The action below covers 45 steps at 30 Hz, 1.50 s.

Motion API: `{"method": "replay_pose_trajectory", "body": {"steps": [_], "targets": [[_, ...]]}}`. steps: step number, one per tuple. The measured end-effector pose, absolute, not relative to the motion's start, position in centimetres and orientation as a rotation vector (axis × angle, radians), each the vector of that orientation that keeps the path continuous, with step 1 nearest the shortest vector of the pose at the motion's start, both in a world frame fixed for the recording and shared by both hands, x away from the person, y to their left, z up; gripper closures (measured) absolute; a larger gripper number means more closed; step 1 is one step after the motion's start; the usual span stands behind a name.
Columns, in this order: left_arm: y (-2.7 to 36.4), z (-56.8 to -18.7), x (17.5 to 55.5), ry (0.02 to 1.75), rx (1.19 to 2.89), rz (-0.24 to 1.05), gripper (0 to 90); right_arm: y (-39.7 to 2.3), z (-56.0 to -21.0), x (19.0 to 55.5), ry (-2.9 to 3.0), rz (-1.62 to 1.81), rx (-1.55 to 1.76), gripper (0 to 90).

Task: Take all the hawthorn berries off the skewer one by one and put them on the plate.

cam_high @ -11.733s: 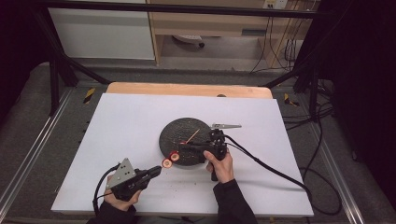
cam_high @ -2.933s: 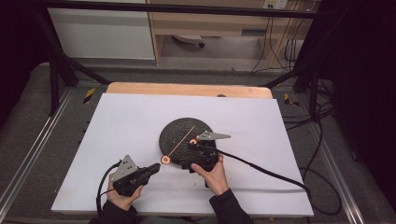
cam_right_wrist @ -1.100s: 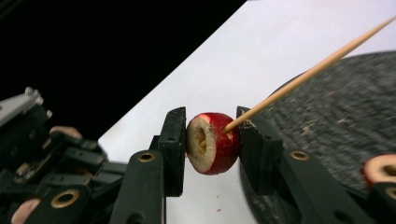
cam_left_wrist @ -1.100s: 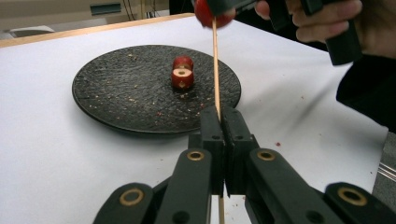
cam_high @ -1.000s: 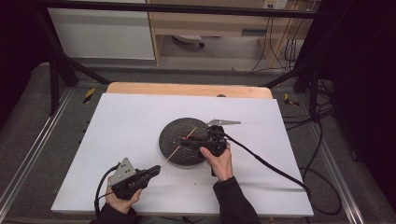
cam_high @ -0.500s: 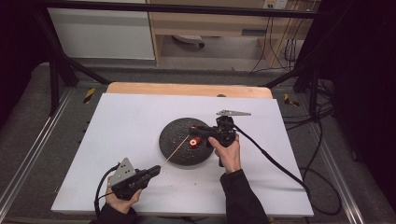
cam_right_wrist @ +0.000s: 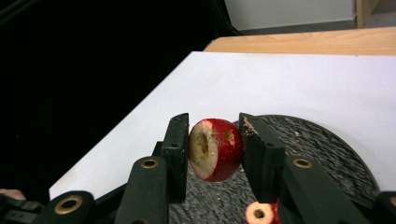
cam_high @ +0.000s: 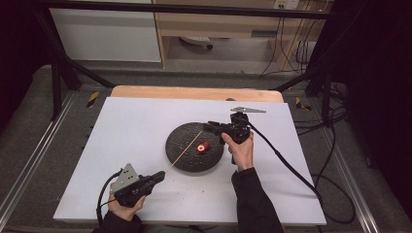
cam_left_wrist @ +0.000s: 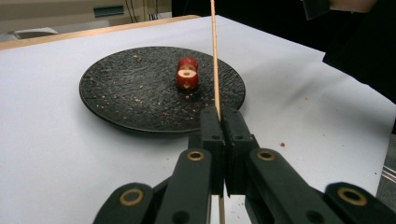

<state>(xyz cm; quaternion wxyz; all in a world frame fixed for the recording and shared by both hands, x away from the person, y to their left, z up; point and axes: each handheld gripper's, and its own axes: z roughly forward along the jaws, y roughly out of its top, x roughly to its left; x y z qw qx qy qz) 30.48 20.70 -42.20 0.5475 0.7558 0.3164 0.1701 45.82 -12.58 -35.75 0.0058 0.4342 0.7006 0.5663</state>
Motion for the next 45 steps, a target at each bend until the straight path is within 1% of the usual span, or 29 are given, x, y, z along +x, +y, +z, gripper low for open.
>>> {"method": "replay_pose_trajectory", "body": {"steps": [8, 22, 33, 37, 42, 45], "targets": [[20.9, -42.2, 30.5, 0.766, 1.783, 0.411, 88.4, -13.0, -37.7, 46.5, 2.216, 1.701, 1.425, 65.2], [20.6, -42.5, 30.9, 0.78, 1.8, 0.406, 88.4, -11.0, -43.4, 44.3, 2.386, 1.586, 1.424, 65.0], [20.5, -42.5, 31.1, 0.786, 1.807, 0.406, 88.4, -10.2, -45.0, 43.6, 2.44, 1.514, 1.411, 63.7], [20.6, -42.5, 31.1, 0.787, 1.806, 0.405, 88.4, -10.2, -45.2, 43.5, 2.445, 1.492, 1.404, 59.9], [20.6, -42.5, 31.2, 0.79, 1.809, 0.402, 88.4, -10.8, -44.1, 43.1, 2.415, 1.51, 1.374, 53.3], [20.6, -42.4, 31.2, 0.796, 1.81, 0.402, 88.4, -11.5, -43.2, 42.8, 2.386, 1.507, 1.35, 44.9]]}}
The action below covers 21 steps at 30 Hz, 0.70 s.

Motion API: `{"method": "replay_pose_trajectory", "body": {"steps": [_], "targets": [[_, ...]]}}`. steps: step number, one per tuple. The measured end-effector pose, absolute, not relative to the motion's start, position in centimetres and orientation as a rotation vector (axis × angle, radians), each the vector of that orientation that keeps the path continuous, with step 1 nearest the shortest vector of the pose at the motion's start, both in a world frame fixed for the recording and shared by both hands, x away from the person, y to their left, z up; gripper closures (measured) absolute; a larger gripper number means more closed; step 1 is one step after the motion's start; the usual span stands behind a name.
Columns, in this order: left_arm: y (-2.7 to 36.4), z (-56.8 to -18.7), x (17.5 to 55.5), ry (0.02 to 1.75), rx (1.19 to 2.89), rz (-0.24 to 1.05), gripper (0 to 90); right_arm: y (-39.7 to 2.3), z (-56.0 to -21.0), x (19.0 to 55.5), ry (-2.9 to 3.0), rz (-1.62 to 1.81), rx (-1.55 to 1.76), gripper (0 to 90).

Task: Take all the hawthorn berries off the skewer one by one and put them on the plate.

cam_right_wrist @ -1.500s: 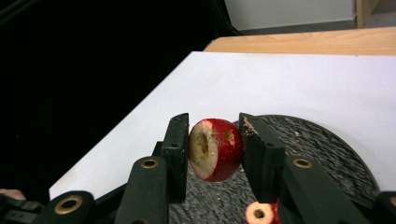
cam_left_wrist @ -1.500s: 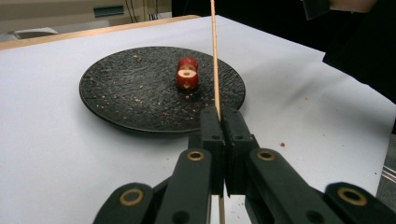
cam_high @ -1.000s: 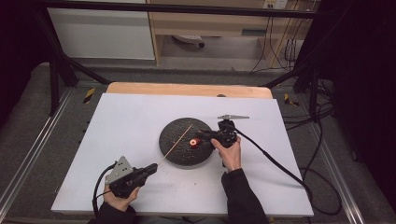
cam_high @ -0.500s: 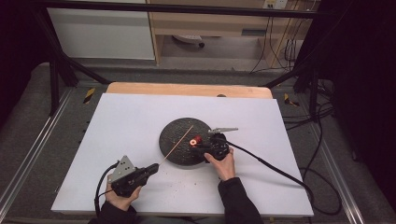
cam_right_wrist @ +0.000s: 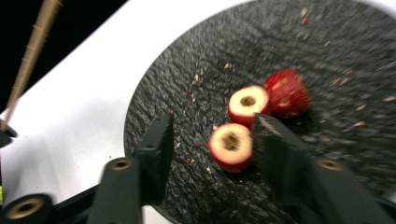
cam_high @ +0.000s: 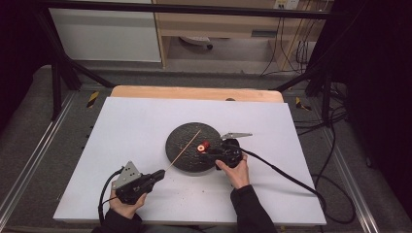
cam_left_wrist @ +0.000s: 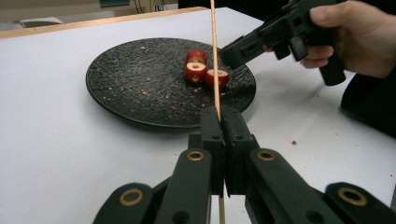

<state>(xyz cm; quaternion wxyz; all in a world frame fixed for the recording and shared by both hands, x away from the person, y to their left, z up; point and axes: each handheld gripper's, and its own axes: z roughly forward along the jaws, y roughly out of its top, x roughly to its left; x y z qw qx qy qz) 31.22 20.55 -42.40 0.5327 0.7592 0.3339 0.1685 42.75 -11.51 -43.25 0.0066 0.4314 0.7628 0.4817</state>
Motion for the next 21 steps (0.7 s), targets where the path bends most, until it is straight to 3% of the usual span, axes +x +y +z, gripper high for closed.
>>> {"method": "replay_pose_trajectory", "body": {"steps": [11, 15, 21], "targets": [[20.5, -41.9, 31.6, 0.82, 1.822, 0.391, 88.4, -15.0, -41.7, 41.0, 2.34, 1.502, 1.247, 13.3], [20.3, -41.7, 31.9, 0.834, 1.834, 0.386, 88.4, -16.1, -42.2, 40.1, 2.35, 1.439, 1.188, 5.5], [19.8, -41.2, 32.6, 0.85, 1.853, 0.379, 88.3, -18.0, -43.5, 39.1, 2.381, 1.335, 1.154, 1.8]]}}
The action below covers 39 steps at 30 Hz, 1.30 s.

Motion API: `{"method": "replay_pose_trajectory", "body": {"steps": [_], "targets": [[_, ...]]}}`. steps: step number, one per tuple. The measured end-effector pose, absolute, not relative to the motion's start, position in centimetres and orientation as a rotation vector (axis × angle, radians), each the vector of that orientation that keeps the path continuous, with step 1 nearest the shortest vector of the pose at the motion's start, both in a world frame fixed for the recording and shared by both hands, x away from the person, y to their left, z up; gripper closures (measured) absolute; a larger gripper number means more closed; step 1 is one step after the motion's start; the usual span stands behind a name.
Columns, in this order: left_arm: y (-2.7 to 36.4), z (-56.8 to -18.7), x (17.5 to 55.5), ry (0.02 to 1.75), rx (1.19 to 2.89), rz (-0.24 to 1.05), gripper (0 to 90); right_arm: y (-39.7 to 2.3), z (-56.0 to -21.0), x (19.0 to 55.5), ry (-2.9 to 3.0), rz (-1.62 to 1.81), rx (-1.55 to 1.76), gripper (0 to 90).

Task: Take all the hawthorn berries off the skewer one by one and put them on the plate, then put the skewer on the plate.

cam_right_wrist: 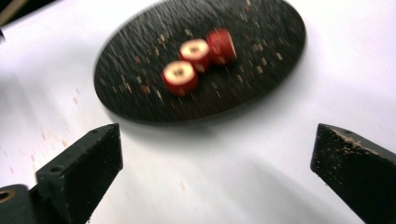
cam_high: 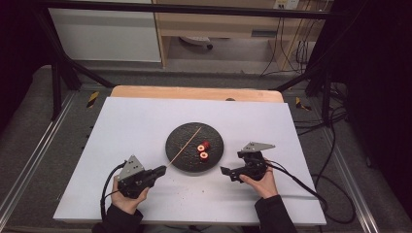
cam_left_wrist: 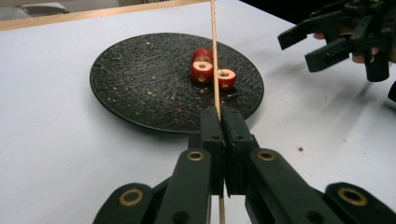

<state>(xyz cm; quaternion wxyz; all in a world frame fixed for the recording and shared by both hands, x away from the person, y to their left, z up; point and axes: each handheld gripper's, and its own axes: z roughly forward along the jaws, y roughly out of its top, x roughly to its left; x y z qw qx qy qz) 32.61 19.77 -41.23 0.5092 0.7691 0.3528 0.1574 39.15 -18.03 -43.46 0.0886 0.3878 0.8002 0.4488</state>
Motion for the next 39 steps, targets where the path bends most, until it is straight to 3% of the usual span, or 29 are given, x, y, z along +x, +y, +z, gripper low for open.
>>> {"method": "replay_pose_trajectory", "body": {"steps": [14, 22, 39], "targets": [[18.2, -39.6, 35.6, 0.883, 1.877, 0.371, 88.4, -22.9, -44.9, 37.0, 2.327, 1.323, 1.197, 0.6], [17.4, -40.0, 37.2, 0.926, 1.891, 0.337, 88.3, -23.1, -45.2, 36.8, 2.35, 1.281, 1.177, 0.5], [15.1, -41.8, 40.0, 1.029, 1.934, 0.386, 88.3, -23.2, -45.2, 36.8, 2.364, 1.254, 1.188, 1.4]]}}
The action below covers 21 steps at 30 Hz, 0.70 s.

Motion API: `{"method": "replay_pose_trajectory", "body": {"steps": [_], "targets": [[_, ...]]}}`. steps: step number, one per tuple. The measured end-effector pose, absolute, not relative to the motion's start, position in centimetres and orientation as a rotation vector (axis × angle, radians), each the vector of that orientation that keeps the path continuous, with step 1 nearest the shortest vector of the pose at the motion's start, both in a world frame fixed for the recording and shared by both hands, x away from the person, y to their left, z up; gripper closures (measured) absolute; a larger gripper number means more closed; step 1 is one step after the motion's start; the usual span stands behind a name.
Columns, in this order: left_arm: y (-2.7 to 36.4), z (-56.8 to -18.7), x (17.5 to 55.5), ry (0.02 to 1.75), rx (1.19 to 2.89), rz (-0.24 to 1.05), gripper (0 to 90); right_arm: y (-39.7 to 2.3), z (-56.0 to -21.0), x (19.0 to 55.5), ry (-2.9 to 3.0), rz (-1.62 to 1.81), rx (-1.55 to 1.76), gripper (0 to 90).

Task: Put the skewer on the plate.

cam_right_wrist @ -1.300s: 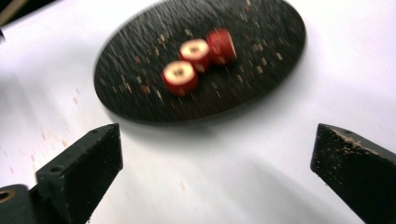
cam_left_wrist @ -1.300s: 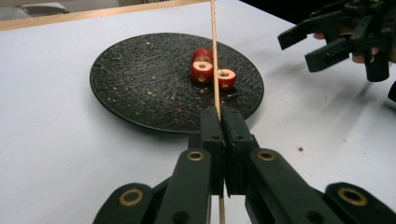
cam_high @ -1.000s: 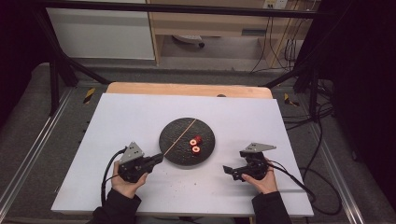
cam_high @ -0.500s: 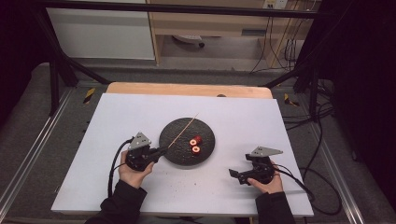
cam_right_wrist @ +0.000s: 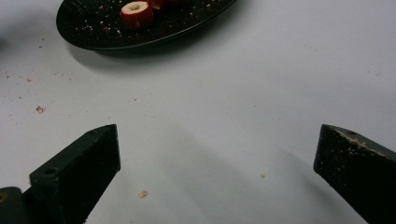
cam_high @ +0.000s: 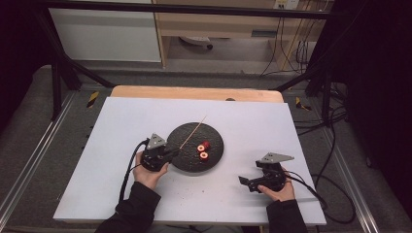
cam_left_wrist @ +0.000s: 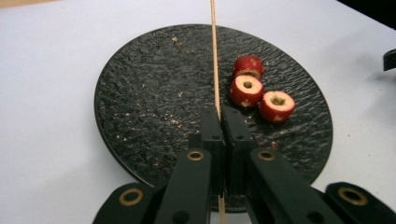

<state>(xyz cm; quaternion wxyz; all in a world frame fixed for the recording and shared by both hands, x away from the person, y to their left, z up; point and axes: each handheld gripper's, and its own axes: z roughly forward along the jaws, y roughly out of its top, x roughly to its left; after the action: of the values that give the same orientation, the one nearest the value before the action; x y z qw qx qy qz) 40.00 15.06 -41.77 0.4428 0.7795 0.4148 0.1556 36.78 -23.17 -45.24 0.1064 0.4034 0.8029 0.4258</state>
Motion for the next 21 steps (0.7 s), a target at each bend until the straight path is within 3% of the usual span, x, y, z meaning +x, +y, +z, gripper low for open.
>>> {"method": "replay_pose_trajectory", "body": {"steps": [21], "targets": [[12.4, -43.9, 40.7, 1.111, 2.061, 0.45, 88.2, -23.3, -45.2, 36.7, 2.36, 1.26, 1.19, 2.0]]}}
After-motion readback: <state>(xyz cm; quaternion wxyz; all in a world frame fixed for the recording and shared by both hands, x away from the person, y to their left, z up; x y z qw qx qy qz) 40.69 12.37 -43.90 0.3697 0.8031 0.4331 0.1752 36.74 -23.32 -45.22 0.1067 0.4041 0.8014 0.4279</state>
